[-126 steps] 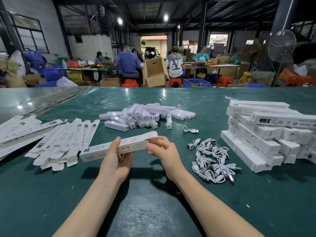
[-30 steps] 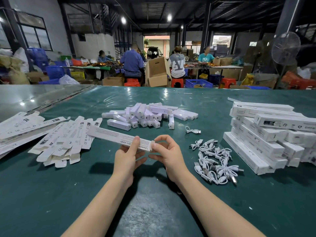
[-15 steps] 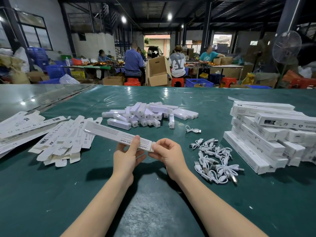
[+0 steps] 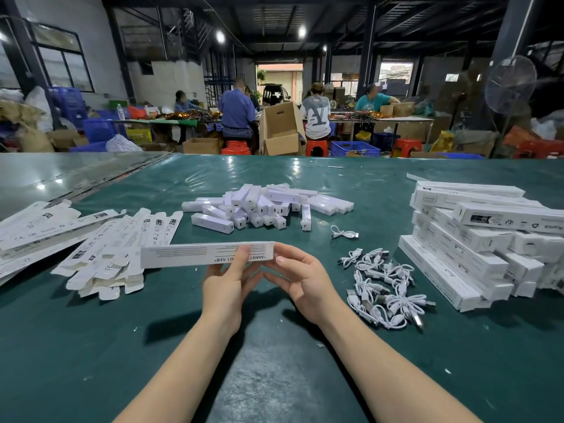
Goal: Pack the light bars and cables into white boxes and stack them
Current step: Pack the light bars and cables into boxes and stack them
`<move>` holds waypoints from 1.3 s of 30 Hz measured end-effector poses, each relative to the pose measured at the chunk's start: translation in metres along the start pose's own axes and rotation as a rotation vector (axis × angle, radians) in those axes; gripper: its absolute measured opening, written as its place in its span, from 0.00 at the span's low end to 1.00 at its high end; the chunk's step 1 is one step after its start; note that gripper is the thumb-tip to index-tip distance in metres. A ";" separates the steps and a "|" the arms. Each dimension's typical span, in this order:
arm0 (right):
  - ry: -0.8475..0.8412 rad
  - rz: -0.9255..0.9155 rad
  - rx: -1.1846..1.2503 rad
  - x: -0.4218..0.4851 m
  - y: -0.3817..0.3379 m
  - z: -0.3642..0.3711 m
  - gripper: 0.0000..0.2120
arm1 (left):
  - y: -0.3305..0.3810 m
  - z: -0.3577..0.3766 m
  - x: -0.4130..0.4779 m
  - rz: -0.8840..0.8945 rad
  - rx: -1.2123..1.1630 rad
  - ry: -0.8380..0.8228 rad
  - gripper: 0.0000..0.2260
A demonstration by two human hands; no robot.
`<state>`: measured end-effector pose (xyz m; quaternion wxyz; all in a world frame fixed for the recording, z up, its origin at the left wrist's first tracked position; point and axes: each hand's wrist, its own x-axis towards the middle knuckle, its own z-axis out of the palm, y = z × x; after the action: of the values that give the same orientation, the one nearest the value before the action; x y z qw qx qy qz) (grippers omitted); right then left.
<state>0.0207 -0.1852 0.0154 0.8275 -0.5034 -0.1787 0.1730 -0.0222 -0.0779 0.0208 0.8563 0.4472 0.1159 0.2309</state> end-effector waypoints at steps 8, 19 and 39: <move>-0.097 0.011 -0.085 -0.006 0.008 0.020 0.17 | 0.009 -0.009 0.008 -0.069 -0.227 0.136 0.09; -0.191 0.020 -0.430 -0.002 0.014 0.018 0.37 | 0.001 -0.002 0.001 -0.014 -0.170 0.190 0.04; -0.247 -0.032 -0.550 -0.004 0.010 0.017 0.38 | 0.002 0.000 0.001 0.040 -0.144 0.176 0.03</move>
<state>0.0081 -0.1692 0.0136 0.6348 -0.6810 -0.3257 0.1651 -0.0220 -0.0763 0.0229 0.8680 0.3646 0.1649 0.2940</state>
